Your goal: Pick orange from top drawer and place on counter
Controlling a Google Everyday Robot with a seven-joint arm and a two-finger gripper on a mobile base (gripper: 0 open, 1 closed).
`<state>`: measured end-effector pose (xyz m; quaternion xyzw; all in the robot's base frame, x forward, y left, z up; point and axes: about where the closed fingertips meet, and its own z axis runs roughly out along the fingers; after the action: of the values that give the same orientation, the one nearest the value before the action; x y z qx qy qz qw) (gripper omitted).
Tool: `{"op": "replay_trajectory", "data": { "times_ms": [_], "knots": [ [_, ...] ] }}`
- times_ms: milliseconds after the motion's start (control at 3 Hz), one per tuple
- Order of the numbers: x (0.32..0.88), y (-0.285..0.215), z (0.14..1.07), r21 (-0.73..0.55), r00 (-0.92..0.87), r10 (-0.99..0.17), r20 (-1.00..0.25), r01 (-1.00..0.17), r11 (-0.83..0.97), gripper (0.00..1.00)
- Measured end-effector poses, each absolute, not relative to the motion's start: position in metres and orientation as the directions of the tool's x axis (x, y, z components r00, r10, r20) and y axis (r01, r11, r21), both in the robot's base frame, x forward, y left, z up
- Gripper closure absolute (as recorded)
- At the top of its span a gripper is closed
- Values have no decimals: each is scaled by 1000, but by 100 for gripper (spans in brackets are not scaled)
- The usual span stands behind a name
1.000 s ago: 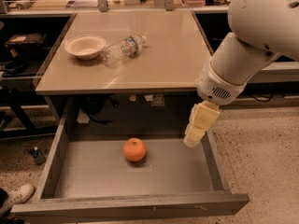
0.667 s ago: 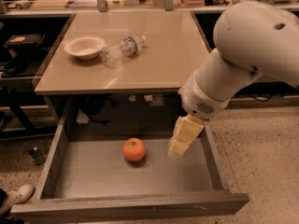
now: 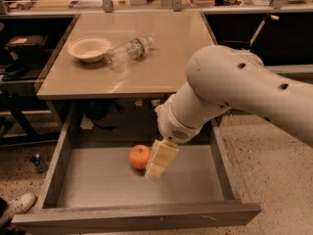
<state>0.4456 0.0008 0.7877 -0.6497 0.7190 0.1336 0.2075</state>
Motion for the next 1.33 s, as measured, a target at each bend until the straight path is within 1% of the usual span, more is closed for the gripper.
{"op": "replay_trajectory", "data": {
  "times_ms": [667, 1000, 1333],
  "knots": [
    [459, 30, 749, -66, -69, -869, -489, -991, 116, 0],
    [474, 41, 726, -86, -68, -865, -498, -988, 127, 0],
    [488, 41, 703, -106, -70, -859, -508, -984, 143, 0]
  ]
}}
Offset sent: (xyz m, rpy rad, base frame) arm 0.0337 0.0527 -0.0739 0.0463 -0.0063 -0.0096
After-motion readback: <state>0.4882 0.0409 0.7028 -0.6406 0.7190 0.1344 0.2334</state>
